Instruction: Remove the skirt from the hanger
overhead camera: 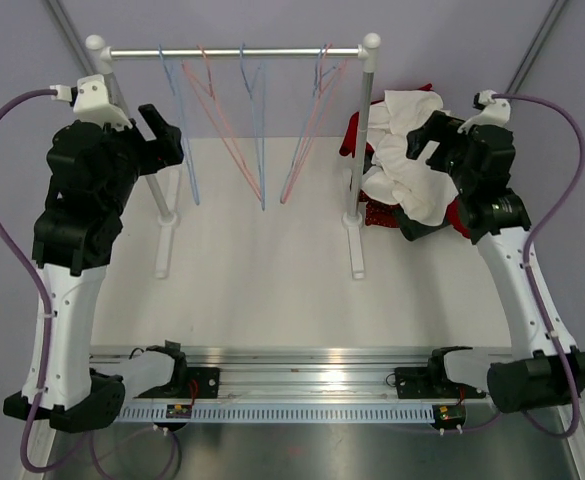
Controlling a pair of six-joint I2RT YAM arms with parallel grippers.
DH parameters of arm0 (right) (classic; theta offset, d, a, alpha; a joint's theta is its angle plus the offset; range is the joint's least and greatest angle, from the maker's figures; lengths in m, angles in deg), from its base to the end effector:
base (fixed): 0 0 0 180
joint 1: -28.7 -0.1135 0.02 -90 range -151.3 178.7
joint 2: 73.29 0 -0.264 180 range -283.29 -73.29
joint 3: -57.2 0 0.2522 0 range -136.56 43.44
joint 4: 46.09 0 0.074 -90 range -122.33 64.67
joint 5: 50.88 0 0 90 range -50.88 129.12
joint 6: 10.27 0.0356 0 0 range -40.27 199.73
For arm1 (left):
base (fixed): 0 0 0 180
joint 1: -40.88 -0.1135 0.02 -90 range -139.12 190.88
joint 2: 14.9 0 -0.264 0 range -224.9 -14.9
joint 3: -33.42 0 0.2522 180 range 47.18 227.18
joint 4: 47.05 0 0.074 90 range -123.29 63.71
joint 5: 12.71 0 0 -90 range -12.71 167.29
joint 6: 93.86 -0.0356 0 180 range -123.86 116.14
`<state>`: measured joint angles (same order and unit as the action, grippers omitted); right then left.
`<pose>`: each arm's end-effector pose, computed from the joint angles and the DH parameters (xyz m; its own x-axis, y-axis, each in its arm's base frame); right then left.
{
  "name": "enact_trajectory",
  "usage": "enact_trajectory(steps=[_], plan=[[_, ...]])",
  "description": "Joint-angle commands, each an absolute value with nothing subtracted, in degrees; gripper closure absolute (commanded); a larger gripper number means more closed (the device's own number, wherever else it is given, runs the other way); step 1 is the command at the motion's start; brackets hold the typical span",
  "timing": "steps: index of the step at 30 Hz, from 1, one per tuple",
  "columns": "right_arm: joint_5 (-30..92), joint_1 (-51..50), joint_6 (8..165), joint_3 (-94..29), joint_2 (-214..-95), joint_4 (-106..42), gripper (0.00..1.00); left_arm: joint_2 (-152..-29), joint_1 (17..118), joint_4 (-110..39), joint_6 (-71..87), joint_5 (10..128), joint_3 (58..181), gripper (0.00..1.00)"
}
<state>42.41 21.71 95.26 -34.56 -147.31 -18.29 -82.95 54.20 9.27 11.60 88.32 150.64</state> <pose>0.2934 0.0339 0.4250 -0.1846 0.2467 -0.9514 -0.0166 0.9671 0.2540 0.1906 -0.0381 0.5356 -0.1278 -0.2386 -0.9627 0.0076 0.9704 -0.2415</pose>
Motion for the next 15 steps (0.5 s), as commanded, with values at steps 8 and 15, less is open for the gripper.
enact_trajectory(steps=[8,15], plan=[[26.57,21.75,109.85,-15.57,-118.67,-15.71,0.01,-59.66,54.32,8.9,12.04,87.84,126.75,0.01],[19.86,21.75,114.37,-7.01,-97.15,-11.6,0.01,-43.83,54.32,5.12,14.24,85.2,108.29,0.01]])
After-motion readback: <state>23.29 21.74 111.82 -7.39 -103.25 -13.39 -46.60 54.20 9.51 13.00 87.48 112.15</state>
